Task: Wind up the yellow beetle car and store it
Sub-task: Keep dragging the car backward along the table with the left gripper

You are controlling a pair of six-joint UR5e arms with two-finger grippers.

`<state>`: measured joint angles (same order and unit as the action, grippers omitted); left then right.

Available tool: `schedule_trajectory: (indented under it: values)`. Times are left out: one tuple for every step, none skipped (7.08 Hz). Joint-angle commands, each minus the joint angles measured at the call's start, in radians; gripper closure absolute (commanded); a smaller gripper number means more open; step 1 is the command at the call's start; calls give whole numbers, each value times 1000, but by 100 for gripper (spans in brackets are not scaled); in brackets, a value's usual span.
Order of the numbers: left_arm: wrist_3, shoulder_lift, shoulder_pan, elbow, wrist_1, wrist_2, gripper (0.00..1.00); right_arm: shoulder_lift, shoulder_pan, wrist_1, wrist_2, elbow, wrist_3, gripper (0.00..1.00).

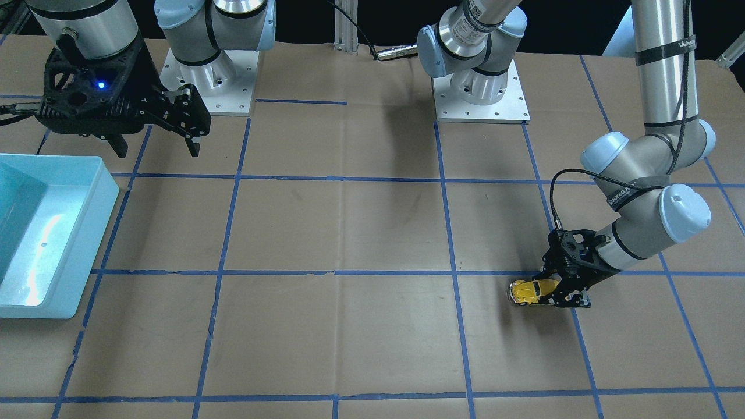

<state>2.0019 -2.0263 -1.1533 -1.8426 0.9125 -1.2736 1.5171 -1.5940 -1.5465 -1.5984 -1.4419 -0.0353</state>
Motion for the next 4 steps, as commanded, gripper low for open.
schedule_trajectory:
  values:
    - [0,0,4,0,0,-1,66,0,0,0,0,0,0,0]
    - [0,0,10,-1,2,-1,66,0,-1,0,0,0,0,0]
    - [0,0,12,0,2,-3,52,0,-1,0,0,0,0,0]
    - [-2,-2,12,-1,2,-6,1,0,-1,0,0,0,0,0]
